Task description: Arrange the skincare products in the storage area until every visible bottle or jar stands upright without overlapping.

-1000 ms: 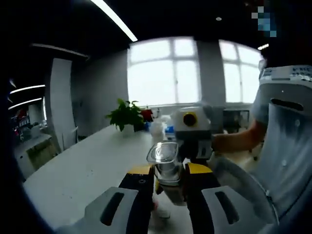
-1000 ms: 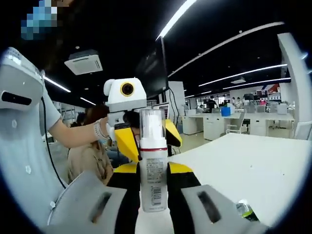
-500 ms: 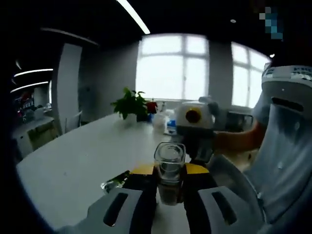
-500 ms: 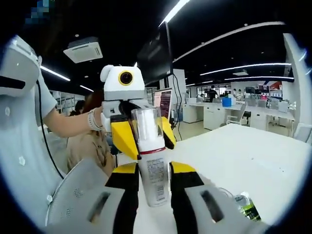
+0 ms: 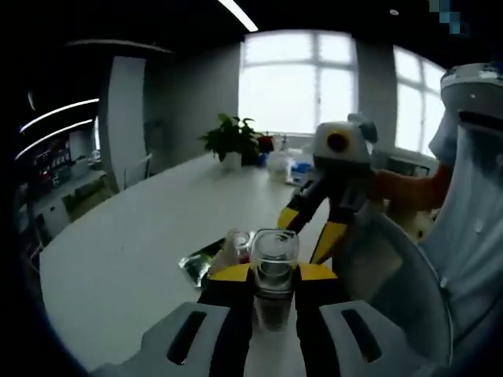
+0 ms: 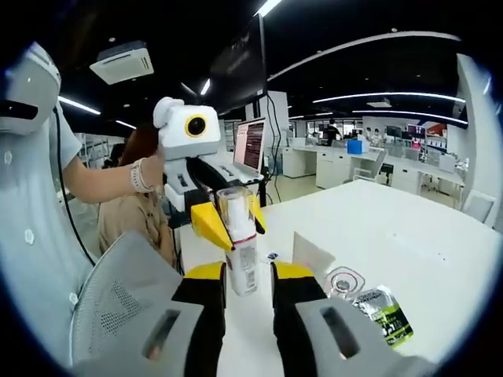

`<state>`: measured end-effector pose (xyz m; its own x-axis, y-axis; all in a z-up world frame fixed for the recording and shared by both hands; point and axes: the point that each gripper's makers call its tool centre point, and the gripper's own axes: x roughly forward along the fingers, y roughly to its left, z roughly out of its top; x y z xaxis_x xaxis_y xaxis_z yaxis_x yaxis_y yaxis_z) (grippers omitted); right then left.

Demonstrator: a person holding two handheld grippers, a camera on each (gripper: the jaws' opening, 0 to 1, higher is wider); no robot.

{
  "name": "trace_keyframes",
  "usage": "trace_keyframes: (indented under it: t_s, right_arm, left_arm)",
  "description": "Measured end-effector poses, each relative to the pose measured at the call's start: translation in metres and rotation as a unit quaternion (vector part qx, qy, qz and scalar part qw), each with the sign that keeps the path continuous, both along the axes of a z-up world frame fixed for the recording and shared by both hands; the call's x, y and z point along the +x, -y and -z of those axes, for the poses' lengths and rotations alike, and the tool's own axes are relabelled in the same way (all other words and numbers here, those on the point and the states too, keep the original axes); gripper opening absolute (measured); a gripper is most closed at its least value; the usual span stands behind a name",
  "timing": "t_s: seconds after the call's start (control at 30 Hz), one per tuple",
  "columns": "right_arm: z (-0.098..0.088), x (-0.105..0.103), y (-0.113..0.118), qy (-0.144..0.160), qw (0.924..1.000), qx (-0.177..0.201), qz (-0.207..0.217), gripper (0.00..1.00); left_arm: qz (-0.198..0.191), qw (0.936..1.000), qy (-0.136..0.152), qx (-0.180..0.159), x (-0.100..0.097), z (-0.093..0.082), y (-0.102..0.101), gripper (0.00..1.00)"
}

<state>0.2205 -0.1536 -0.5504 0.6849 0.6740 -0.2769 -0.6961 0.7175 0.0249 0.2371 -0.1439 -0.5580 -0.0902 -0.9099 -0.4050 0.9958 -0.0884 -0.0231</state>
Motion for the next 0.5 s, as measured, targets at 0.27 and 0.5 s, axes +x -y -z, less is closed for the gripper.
trace_keyframes:
  t_s: [0.27,0.5]
  right_arm:
    - [0.004,0.002,-0.007,-0.009,0.9995,0.026,0.013,0.22]
    - [0.01,0.015,-0.012,-0.011,0.9977,0.05,0.046,0.25]
  left_arm:
    - [-0.018,0.9994,0.003,0.028,0.0,0.037,0.002,0.15]
    - [-0.024,0.9993,0.003,0.028,0.003,0.05,0.002,0.15]
